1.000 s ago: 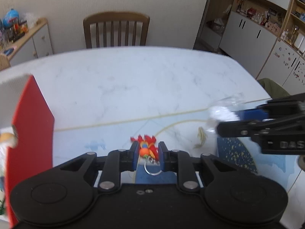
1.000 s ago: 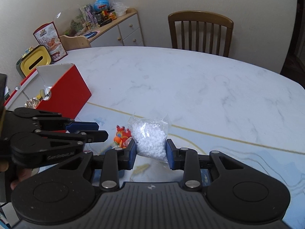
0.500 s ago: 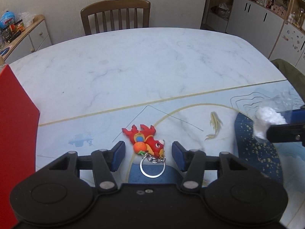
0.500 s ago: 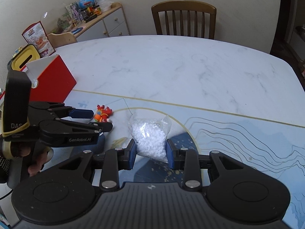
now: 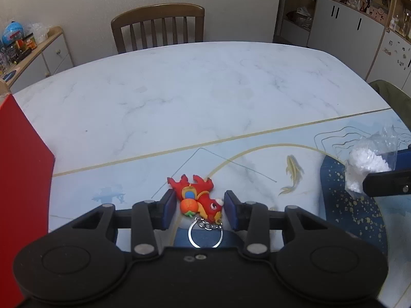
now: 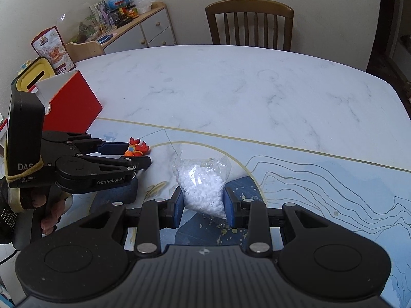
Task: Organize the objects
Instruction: 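Carry the red bird keychain and bead bag over the box with both tools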
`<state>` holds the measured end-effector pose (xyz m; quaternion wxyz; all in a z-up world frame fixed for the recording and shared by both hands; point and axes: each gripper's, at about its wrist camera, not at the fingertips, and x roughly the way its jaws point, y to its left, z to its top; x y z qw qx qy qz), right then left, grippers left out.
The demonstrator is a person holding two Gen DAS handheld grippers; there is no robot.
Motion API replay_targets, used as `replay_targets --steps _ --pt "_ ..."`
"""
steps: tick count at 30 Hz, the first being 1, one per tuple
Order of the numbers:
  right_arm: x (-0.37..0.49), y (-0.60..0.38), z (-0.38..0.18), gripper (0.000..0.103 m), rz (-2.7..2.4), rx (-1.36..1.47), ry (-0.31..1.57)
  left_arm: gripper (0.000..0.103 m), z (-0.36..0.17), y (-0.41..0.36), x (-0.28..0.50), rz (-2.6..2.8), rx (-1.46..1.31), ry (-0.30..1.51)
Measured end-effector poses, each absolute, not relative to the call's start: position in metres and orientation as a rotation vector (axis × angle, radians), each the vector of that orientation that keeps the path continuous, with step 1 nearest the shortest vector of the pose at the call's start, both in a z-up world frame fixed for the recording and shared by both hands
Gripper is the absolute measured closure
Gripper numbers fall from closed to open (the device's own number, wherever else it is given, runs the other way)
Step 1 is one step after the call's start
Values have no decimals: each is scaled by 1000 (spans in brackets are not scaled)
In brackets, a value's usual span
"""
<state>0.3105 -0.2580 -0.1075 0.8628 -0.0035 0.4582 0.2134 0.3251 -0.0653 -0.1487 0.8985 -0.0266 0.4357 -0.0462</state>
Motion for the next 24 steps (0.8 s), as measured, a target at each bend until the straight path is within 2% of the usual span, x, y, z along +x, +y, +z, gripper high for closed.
replay_targets --steps 9,24 --pt "306 -254 -99 71 461 -14 950 64 -133 -55 314 -97 -99 890" --pt "286 -204 -61 71 520 -41 893 64 -74 -16 271 -124 -176 852"
